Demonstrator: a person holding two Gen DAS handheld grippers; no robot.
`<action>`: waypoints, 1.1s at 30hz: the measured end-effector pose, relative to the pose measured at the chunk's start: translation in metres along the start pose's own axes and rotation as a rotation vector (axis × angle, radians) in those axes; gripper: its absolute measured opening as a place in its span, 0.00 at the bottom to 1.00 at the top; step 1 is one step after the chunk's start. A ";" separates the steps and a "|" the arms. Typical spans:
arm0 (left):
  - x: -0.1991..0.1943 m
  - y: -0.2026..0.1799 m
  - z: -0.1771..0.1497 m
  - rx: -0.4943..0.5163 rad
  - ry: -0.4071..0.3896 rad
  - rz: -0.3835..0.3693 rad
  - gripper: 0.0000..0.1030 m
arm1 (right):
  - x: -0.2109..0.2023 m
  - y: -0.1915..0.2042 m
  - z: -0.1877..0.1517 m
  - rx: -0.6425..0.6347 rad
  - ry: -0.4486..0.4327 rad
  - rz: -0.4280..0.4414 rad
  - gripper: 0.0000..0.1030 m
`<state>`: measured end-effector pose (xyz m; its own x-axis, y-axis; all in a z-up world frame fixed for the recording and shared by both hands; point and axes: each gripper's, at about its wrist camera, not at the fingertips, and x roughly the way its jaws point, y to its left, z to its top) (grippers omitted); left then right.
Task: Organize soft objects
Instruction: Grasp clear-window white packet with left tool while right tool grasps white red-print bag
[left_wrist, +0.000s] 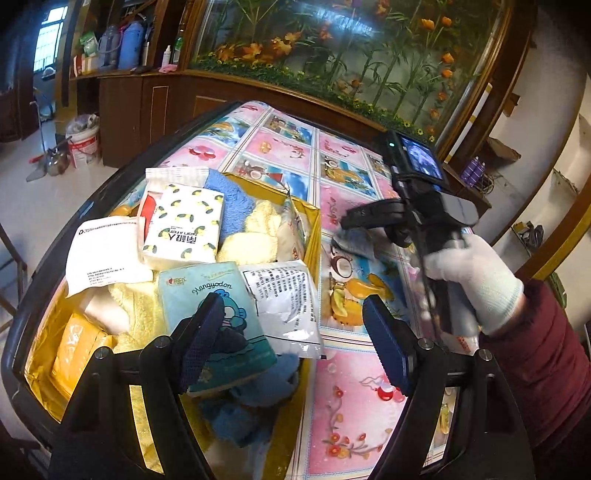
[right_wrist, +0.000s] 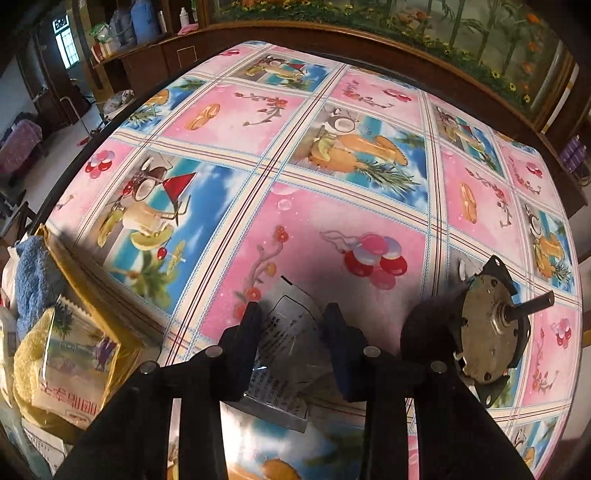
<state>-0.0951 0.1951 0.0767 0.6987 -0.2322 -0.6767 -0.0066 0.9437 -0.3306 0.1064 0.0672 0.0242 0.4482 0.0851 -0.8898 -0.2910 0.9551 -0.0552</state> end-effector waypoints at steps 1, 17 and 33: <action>0.000 0.001 0.000 -0.007 0.002 -0.003 0.76 | -0.002 0.003 -0.005 0.001 0.010 0.018 0.23; 0.003 -0.060 -0.024 0.132 0.090 -0.078 0.76 | -0.125 -0.097 -0.165 0.183 -0.159 0.333 0.69; 0.081 -0.121 -0.070 0.310 0.268 0.014 0.76 | -0.098 -0.123 -0.221 0.107 -0.128 0.204 0.74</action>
<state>-0.0876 0.0454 0.0162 0.4886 -0.2337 -0.8406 0.2301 0.9639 -0.1342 -0.0880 -0.1215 0.0182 0.4947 0.3075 -0.8128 -0.2981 0.9386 0.1736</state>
